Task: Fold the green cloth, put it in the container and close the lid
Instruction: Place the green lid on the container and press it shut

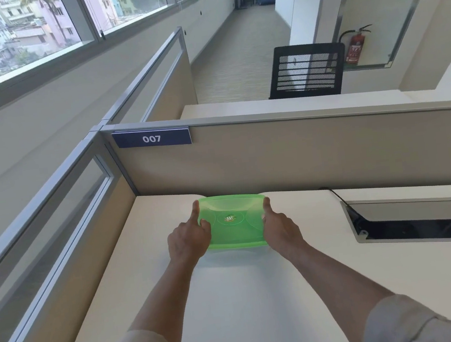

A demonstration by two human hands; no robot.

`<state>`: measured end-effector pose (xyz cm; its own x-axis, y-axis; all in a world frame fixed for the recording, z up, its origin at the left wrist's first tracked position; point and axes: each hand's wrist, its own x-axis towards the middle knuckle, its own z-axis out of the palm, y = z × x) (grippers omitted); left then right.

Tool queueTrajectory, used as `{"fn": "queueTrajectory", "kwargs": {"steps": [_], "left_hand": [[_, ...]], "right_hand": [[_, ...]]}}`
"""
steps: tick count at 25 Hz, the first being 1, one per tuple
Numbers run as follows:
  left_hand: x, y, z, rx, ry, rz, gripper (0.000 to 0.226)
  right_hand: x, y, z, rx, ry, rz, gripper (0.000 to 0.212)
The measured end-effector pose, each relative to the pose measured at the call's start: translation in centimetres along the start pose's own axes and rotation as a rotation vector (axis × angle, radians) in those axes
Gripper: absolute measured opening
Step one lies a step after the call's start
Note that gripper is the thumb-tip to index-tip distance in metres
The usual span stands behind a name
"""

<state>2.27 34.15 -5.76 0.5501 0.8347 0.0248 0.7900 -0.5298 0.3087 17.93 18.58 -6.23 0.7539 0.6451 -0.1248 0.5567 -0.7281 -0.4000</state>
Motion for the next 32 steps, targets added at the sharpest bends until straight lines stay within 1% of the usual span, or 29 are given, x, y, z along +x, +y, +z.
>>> {"fn": "queueTrajectory", "kwargs": {"steps": [5, 9, 12, 14, 16, 18, 21, 23, 26, 32], "left_hand": [[-0.1, 0.3, 0.2, 0.009, 0.011, -0.004, 0.060], [-0.2, 0.5, 0.1, 0.022, 0.006, 0.011, 0.059], [-0.1, 0.8, 0.0, 0.112, -0.031, 0.009, 0.059], [-0.3, 1.4, -0.3, 0.168, -0.028, 0.009, 0.060], [-0.6, 2.1, -0.4, 0.180, 0.020, 0.066, 0.060], [-1.0, 2.8, -0.1, 0.145, 0.071, 0.179, 0.061], [-1.2, 4.4, 0.6, 0.045, 0.018, 0.297, 0.059], [-1.4, 5.3, 1.3, 0.005, -0.049, 0.323, 0.057], [-1.8, 5.1, 2.3, 0.037, -0.096, 0.331, 0.058], [-1.9, 4.9, 3.3, 0.075, -0.051, 0.335, 0.060]], "right_hand": [[0.0, 0.1, 0.0, 0.004, 0.004, 0.005, 0.064], [0.1, 0.0, 0.2, 0.004, 0.007, 0.026, 0.063], [-0.1, -0.3, 0.1, 0.005, -0.004, 0.025, 0.061], [-0.5, -0.8, -0.4, -0.037, 0.024, 0.027, 0.057], [-0.7, -1.3, -1.0, -0.130, 0.095, -0.015, 0.056], [-0.7, -2.1, -1.2, -0.144, 0.143, -0.120, 0.057], [-0.7, -3.4, -1.0, -0.141, 0.099, -0.234, 0.054], [-0.9, -3.5, -0.6, -0.154, 0.042, -0.265, 0.053], [-1.3, -3.1, 0.3, -0.130, -0.033, -0.279, 0.053], [-1.3, -2.3, 1.2, -0.161, 0.000, -0.313, 0.056]]}}
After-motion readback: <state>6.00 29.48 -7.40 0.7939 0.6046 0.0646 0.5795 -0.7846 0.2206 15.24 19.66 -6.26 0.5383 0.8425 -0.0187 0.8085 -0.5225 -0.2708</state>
